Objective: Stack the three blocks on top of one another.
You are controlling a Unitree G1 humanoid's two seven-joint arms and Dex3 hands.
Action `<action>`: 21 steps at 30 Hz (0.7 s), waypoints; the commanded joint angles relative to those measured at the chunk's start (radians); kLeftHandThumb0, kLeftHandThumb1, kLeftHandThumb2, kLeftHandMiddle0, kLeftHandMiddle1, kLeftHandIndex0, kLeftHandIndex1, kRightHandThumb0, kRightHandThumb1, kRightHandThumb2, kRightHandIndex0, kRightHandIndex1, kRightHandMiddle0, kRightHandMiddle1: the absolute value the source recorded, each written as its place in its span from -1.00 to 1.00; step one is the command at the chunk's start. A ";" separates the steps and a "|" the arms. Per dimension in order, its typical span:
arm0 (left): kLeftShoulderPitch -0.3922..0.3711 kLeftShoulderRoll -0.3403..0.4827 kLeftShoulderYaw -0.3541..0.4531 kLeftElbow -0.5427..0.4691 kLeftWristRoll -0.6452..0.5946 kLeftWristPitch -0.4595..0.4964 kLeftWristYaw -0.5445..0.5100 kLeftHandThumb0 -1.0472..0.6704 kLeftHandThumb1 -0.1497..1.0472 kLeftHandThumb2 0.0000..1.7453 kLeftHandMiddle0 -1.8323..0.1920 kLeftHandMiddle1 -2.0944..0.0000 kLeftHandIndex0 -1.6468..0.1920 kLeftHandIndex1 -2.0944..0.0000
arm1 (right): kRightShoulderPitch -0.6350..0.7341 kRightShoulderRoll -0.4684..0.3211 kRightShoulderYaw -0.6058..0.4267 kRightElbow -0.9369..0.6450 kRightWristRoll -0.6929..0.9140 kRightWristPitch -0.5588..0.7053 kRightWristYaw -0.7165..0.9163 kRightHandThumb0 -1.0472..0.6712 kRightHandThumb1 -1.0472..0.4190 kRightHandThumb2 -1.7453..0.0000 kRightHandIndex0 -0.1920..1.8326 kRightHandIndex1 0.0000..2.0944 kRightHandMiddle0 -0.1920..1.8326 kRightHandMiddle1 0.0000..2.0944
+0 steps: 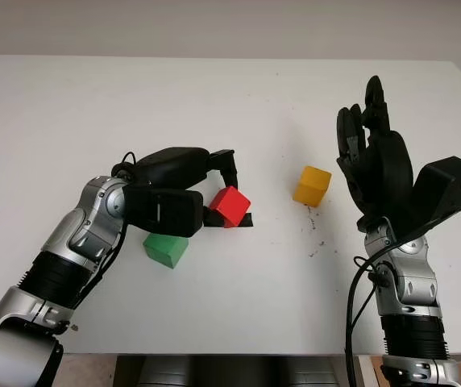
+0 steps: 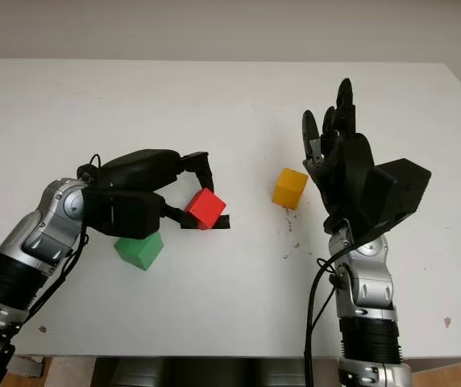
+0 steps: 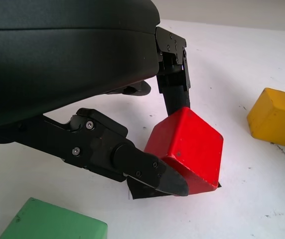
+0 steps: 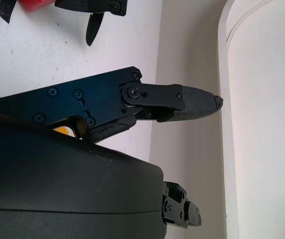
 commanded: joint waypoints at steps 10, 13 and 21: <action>0.012 -0.042 0.008 0.045 -0.013 0.049 0.053 -0.25 0.96 -0.94 0.47 0.93 0.42 -0.57 | 0.012 -0.002 0.001 -0.043 -0.002 0.015 0.005 -0.56 -1.00 0.52 -1.00 -0.95 -0.99 -0.95; 0.014 -0.044 0.009 0.052 -0.017 0.046 0.062 -0.26 0.94 -0.94 0.47 0.93 0.41 -0.48 | 0.012 0.003 -0.002 -0.044 0.002 0.017 0.002 -0.56 -1.00 0.52 -1.00 -0.95 -0.99 -0.95; 0.015 -0.035 0.005 0.035 -0.008 0.052 0.054 -0.36 0.94 -0.94 0.55 0.97 0.66 0.00 | 0.011 -0.001 0.000 -0.045 -0.003 0.019 0.005 -0.55 -1.00 0.51 -1.00 -0.96 -1.00 -0.95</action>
